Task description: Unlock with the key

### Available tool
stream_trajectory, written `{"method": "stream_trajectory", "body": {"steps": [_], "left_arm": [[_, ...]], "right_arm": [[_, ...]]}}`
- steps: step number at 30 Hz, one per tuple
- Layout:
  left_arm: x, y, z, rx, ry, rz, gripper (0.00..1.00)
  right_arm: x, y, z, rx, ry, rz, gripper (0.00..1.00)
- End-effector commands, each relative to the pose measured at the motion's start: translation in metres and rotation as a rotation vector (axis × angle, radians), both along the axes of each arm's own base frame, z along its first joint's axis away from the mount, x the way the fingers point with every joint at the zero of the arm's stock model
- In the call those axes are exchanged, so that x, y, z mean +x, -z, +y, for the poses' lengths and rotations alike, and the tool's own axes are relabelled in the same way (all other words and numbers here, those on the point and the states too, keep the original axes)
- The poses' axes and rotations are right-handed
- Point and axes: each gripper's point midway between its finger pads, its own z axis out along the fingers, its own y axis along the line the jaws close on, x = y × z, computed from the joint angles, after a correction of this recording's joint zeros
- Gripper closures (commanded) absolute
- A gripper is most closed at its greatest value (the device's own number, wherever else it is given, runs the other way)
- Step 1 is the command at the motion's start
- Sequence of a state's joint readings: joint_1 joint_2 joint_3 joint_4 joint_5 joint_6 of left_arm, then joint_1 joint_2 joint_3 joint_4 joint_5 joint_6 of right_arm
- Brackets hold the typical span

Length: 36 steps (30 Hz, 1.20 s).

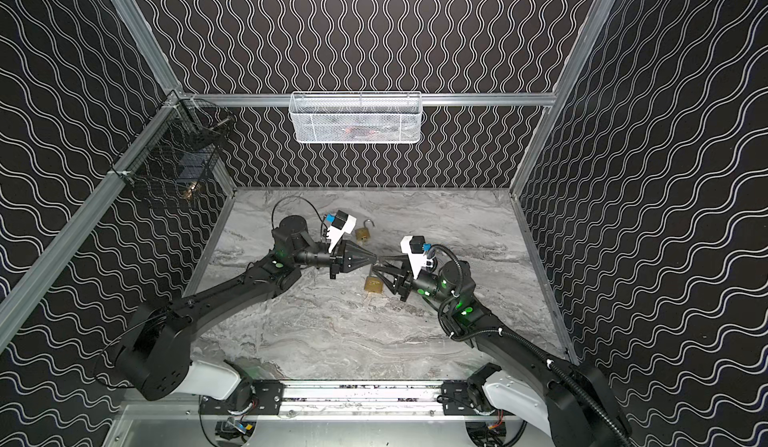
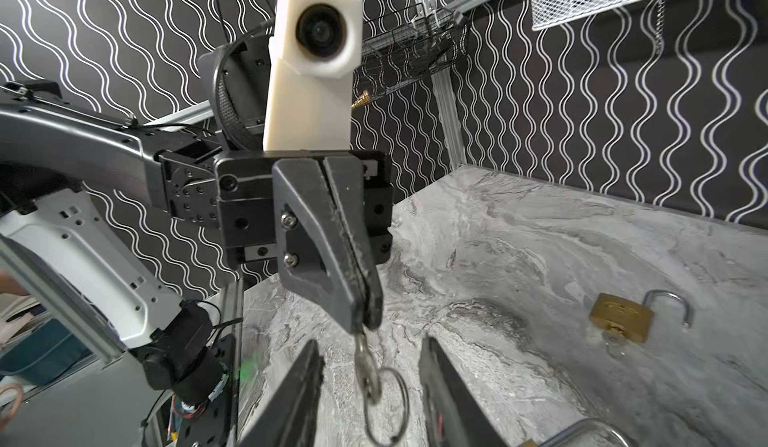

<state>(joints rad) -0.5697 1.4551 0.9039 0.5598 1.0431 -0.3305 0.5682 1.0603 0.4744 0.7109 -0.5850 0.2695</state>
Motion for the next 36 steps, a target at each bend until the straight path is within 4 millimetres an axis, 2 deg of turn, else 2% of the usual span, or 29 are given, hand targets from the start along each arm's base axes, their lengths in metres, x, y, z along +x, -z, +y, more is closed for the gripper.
{"method": "stream_trajectory", "body": {"steps": [1, 5, 8, 17, 25, 27, 36], "left_arm": [[-0.0006, -0.0029, 0.0002, -0.011, 0.007, -0.037, 1.00], [-0.0007, -0.0035, 0.0004, -0.015, 0.008, -0.035, 1.00], [-0.0003, -0.0022, 0.0003, -0.011, 0.007, -0.035, 1.00], [0.0005, -0.0018, -0.0002, -0.011, 0.007, -0.036, 1.00], [0.0006, -0.0036, 0.0000, -0.015, 0.002, -0.046, 1.00], [0.0007, -0.0039, 0.0003, -0.015, -0.002, -0.048, 1.00], [0.0024, -0.0049, 0.0012, -0.022, -0.009, -0.049, 1.00]], "right_arm": [[-0.0046, -0.0057, 0.0034, 0.014, -0.037, -0.021, 0.59], [-0.0036, -0.0013, 0.0054, 0.009, -0.046, -0.009, 0.61], [-0.0028, -0.0001, 0.0054, 0.007, -0.043, -0.005, 0.72], [-0.0021, 0.0005, 0.0034, 0.005, -0.028, -0.005, 0.89], [-0.0036, 0.0014, 0.0029, 0.004, -0.033, 0.001, 0.90], [-0.0044, 0.0020, 0.0026, 0.004, -0.034, 0.001, 0.85], [-0.0057, 0.0031, 0.0006, 0.001, -0.030, 0.001, 0.86]]}}
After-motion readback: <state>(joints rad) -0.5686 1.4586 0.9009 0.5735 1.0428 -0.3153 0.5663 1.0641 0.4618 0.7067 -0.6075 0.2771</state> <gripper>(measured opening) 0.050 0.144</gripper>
